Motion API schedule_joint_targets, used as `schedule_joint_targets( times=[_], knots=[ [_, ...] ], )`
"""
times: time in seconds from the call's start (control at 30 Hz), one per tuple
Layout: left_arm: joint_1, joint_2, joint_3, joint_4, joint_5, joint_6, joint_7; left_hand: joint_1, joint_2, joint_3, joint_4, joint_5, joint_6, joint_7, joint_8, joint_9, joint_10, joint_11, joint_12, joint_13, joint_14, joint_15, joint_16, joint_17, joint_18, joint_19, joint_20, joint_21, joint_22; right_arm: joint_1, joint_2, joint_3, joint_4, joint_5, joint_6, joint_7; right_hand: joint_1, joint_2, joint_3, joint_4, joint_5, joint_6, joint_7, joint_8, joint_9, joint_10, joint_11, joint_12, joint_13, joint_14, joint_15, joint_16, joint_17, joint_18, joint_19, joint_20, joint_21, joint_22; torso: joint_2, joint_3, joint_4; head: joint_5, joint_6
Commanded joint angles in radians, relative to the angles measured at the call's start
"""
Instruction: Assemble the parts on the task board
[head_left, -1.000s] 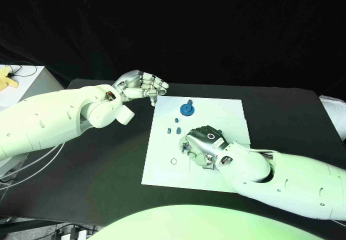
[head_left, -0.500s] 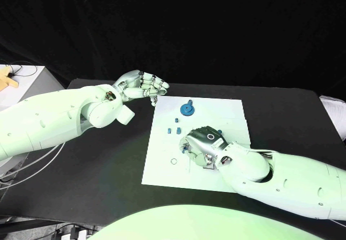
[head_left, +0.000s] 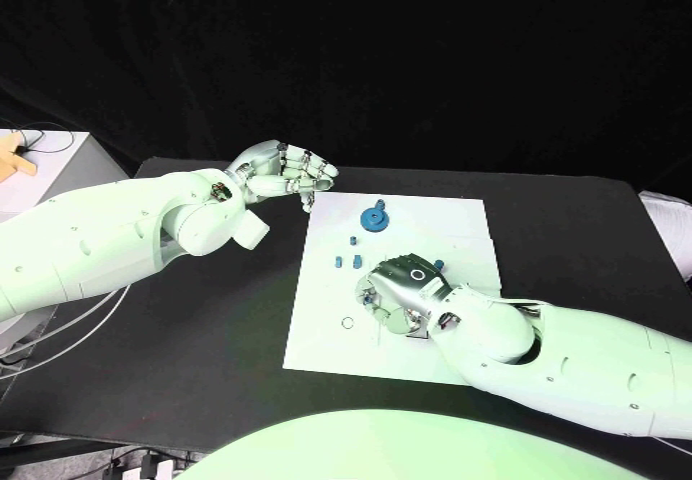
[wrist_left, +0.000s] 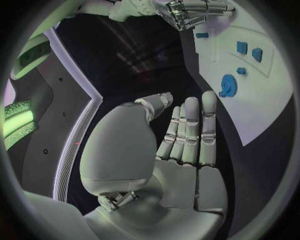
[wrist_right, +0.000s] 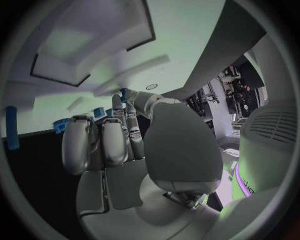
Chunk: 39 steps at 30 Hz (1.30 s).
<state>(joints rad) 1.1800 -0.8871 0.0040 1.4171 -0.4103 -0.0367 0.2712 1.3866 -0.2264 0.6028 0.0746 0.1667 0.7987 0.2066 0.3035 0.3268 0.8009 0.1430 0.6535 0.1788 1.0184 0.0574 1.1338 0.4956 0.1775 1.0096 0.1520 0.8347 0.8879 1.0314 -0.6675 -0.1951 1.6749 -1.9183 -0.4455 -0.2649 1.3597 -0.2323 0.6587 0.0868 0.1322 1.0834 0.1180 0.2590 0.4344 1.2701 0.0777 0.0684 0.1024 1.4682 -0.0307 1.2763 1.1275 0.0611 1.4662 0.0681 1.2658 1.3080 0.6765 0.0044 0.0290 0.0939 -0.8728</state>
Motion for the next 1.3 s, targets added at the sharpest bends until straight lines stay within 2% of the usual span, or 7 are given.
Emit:
schedule_joint_targets(
  times=[0.03,0.37,0.53,0.8,0.97,1.2,1.3],
  knots=[
    [0.0,0.002,0.001,0.001,0.008,0.015,0.005,-0.01,0.004,-0.002,-0.002,0.003,-0.007,0.003,-0.003,-0.002,-0.004,-0.001,-0.005,-0.001,0.001,0.006,-0.005,-0.001,0.006,-0.001,0.001,-0.003,-0.001,-0.004,0.002,-0.004,-0.005,0.029,0.041,0.034,-0.032,-0.019,-0.022,0.012,0.003,-0.017,0.003,-0.012,-0.005,0.003,-0.019,-0.006,-0.007,0.017,0.008,-0.006,-0.007,-0.002,0.023,0.005,-0.016,0.122,0.0,-0.0002,-0.0007,0.001,0.0],
    [0.0,0.002,0.0,-0.001,0.009,0.017,0.003,-0.01,0.004,-0.002,-0.002,0.003,-0.007,0.003,-0.003,-0.002,-0.004,-0.001,-0.005,-0.001,0.001,0.006,-0.005,-0.001,0.006,-0.001,0.001,-0.003,-0.001,-0.004,-0.004,-0.006,-0.006,0.042,0.018,0.043,-0.05,-0.037,-0.046,0.025,0.005,-0.035,0.011,-0.03,-0.013,-0.037,-0.008,-0.007,-0.016,0.018,0.016,0.001,-0.002,0.003,0.014,0.013,-0.05,0.107,-0.001,0.0007,-0.0011,-0.001,0.0],
    [0.0,0.002,0.0,-0.001,0.01,0.019,0.002,-0.01,0.005,-0.002,-0.003,0.003,-0.008,0.003,-0.003,-0.002,-0.006,0.0,-0.005,-0.002,0.001,0.007,-0.006,-0.001,0.007,-0.001,0.002,-0.005,-0.002,-0.004,-0.008,-0.006,-0.006,0.043,-0.017,0.037,-0.044,-0.049,-0.084,0.029,-0.002,-0.094,0.023,-0.073,-0.032,-0.118,0.007,-0.001,-0.031,-0.007,0.03,-0.036,-0.059,0.02,-0.015,0.026,-0.15,0.064,0.0,0.0014,-0.0014,-0.003,0.0],
    [0.0,0.002,0.0,-0.002,0.011,0.023,-0.002,-0.01,0.005,-0.002,-0.003,0.003,-0.008,0.003,-0.003,-0.002,-0.006,0.0,-0.005,-0.002,0.001,0.007,-0.006,-0.001,0.007,-0.001,0.002,-0.005,-0.002,-0.004,-0.015,-0.006,-0.003,0.043,-0.076,0.025,0.046,-0.011,-0.282,0.072,0.003,-0.145,0.025,-0.126,-0.059,-0.277,0.031,0.054,-0.031,-0.103,0.052,-0.14,-0.231,0.057,-0.091,0.048,-0.403,-0.048,-0.001,0.0015,-0.0011,-0.006,0.0],
    [-0.001,0.002,0.0,-0.002,0.011,0.026,-0.004,-0.01,0.006,-0.002,-0.003,0.003,-0.009,0.003,-0.002,-0.002,-0.006,0.0,-0.005,-0.002,0.001,0.007,-0.006,-0.001,0.007,-0.002,0.002,-0.006,-0.002,-0.004,-0.022,-0.006,0.006,0.043,-0.115,0.019,0.087,-0.001,-0.341,0.112,0.005,-0.155,0.018,-0.142,-0.068,-0.31,0.034,0.095,-0.029,-0.108,0.054,-0.132,-0.243,0.058,-0.087,0.051,-0.413,-0.053,-0.001,0.0018,-0.0001,-0.009,0.0],
    [-0.001,0.002,0.0,-0.006,0.011,0.029,-0.005,-0.01,0.006,-0.002,-0.003,0.003,-0.009,0.003,-0.002,-0.002,-0.006,0.0,-0.005,-0.002,0.001,0.007,-0.006,-0.001,0.007,-0.002,0.002,-0.006,-0.002,-0.001,-0.06,-0.003,0.046,0.076,-0.157,0.024,0.117,0.004,-0.344,0.14,0.013,-0.137,0.019,-0.141,-0.071,-0.292,0.025,0.143,-0.025,-0.091,0.047,-0.109,-0.228,0.052,-0.068,0.045,-0.376,-0.037,-0.002,0.0,-0.0009,-0.017,0.0],
    [-0.002,0.002,-0.001,-0.008,0.012,0.03,-0.005,-0.01,0.006,-0.002,-0.003,0.003,-0.009,0.003,-0.002,-0.002,-0.006,0.0,-0.005,-0.002,0.001,0.007,-0.006,-0.001,0.007,-0.002,0.002,-0.006,-0.002,0.015,-0.095,0.003,0.071,0.166,-0.158,0.033,0.107,-0.01,-0.339,0.174,0.011,-0.126,0.02,-0.142,-0.074,-0.246,0.009,0.188,-0.019,-0.049,0.034,-0.059,-0.167,0.035,-0.028,0.033,-0.266,0.012,-0.003,-0.0004,-0.001,-0.035,0.0]
  ],
)
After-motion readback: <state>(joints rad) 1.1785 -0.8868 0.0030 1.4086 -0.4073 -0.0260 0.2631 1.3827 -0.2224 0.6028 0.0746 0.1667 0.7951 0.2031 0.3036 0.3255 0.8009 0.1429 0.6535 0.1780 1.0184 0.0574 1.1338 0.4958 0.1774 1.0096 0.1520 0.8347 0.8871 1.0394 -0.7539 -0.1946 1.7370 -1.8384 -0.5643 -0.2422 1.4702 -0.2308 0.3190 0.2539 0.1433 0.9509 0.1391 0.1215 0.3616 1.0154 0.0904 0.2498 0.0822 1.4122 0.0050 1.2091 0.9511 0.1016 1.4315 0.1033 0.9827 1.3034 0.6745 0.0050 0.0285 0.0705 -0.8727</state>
